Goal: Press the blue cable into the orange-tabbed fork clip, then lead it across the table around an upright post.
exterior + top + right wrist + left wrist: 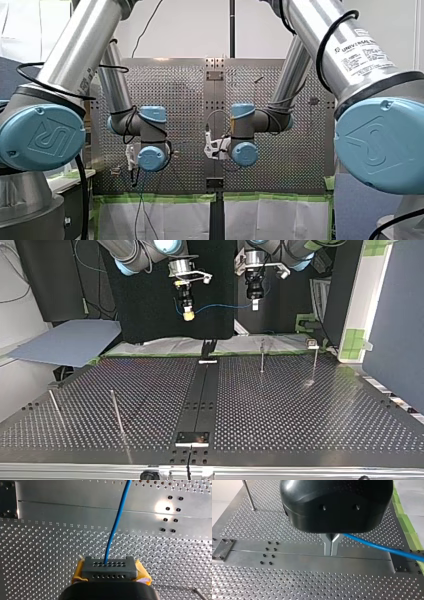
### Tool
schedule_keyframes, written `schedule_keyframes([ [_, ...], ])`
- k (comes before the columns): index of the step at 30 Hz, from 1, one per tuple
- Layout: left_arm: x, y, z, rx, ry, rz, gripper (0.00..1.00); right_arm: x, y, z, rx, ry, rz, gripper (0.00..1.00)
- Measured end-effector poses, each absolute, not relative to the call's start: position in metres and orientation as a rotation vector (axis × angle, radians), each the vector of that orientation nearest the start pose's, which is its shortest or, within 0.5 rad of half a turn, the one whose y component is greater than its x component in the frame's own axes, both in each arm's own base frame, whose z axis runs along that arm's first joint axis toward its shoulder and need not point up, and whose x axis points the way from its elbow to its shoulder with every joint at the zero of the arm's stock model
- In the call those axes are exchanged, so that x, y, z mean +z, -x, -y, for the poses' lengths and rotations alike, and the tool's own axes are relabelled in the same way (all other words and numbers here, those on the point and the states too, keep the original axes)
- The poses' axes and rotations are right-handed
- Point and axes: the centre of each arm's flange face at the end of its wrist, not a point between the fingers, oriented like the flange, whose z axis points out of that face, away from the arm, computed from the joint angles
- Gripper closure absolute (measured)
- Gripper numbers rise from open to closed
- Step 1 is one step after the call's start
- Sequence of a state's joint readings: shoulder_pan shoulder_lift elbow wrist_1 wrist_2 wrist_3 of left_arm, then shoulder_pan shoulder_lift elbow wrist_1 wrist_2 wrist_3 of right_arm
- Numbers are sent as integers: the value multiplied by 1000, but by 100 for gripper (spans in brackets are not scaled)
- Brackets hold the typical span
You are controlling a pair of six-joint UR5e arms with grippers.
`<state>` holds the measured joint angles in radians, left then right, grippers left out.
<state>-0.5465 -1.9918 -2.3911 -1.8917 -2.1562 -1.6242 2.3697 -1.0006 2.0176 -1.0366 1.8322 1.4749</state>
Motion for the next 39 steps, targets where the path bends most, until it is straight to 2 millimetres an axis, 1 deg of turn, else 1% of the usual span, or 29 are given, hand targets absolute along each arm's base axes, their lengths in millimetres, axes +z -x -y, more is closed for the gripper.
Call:
schedule_keyframes([
  [4, 76, -286, 264, 13, 75, -1573, 100, 83, -465, 291, 1540, -1608, 834, 100],
  [11, 74, -286, 262, 35, 80, -1579, 100, 61, -492, 274, 1501, -1661, 879, 100],
  [14, 74, -286, 262, 36, 81, -1579, 100, 63, -500, 277, 1481, -1649, 896, 100],
  [17, 74, -286, 262, 36, 81, -1579, 100, 67, -504, 282, 1464, -1622, 915, 100],
  [26, 74, -286, 262, 36, 81, -1579, 100, 69, -505, 285, 1447, -1599, 932, 100],
  [29, 76, -287, 261, 31, 85, -1579, 100, 72, -500, 289, 1449, -1577, 950, 100],
  [32, 82, -290, 260, 7, 94, -1578, 100, 79, -490, 292, 1459, -1549, 983, 100],
  [35, 89, -292, 260, -27, 101, -1576, 100, 87, -479, 291, 1478, -1529, 1016, 100],
  [39, 106, -299, 260, -96, 131, -1536, 100, 101, -475, 289, 1538, -1503, 1036, 100],
])
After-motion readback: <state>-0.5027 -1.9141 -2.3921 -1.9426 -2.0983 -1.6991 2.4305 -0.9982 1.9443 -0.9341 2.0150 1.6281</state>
